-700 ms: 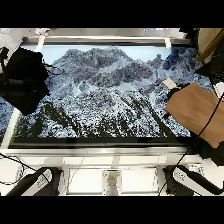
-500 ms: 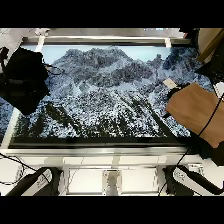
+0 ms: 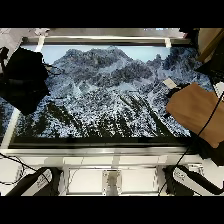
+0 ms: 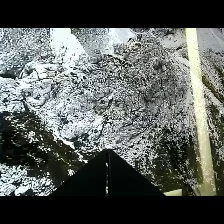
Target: Fold the clothes and pants, and hang the long-sleeved shirts on hangers.
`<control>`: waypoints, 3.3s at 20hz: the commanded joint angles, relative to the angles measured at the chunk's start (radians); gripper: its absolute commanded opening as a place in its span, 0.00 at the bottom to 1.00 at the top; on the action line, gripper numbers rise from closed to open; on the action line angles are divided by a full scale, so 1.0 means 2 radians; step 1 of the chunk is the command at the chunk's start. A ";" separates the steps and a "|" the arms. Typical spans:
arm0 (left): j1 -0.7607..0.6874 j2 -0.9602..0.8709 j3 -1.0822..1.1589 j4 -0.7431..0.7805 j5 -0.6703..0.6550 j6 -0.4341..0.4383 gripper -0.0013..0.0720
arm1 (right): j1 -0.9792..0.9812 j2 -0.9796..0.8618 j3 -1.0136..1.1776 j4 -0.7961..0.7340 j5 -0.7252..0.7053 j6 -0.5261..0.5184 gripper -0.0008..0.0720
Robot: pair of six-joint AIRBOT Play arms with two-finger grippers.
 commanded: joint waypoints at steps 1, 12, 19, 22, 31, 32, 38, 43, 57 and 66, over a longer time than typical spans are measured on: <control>0.000 -0.005 0.000 0.007 0.037 0.000 0.07 | 0.001 -0.001 -0.001 0.000 -0.004 0.000 0.03; 0.000 -0.200 0.000 0.331 0.128 -0.029 0.91 | 0.001 -0.008 -0.050 0.000 -0.043 0.000 0.03; 0.000 -0.286 0.001 0.387 0.233 -0.103 0.91 | 0.001 -0.008 -0.090 -0.001 -0.058 0.001 0.03; 0.000 -0.289 0.001 0.392 0.264 -0.103 0.90 | 0.001 -0.012 -0.091 -0.001 -0.067 0.001 0.03; 0.002 -0.293 0.007 0.428 0.256 -0.103 0.05 | 0.001 -0.022 -0.091 -0.001 -0.084 0.001 0.03; -0.003 -0.293 0.016 0.428 0.227 -0.103 0.05 | 0.001 -0.022 -0.091 -0.002 -0.088 0.001 0.03; -0.061 -0.185 0.041 0.279 0.086 -0.082 0.05 | 0.000 -0.022 -0.091 -0.059 -0.088 0.000 0.03; -0.180 -0.100 0.036 0.126 0.060 -0.091 0.05 | 0.000 -0.022 -0.091 -0.105 -0.086 -0.062 0.03; -0.437 -0.161 0.062 0.124 0.156 -0.131 0.82 | 0.000 -0.099 -0.092 -0.003 -0.115 -0.071 0.36; -0.149 -0.052 -0.015 0.257 0.049 -0.167 0.82 | 0.053 -0.103 -0.198 0.018 -0.137 -0.094 0.39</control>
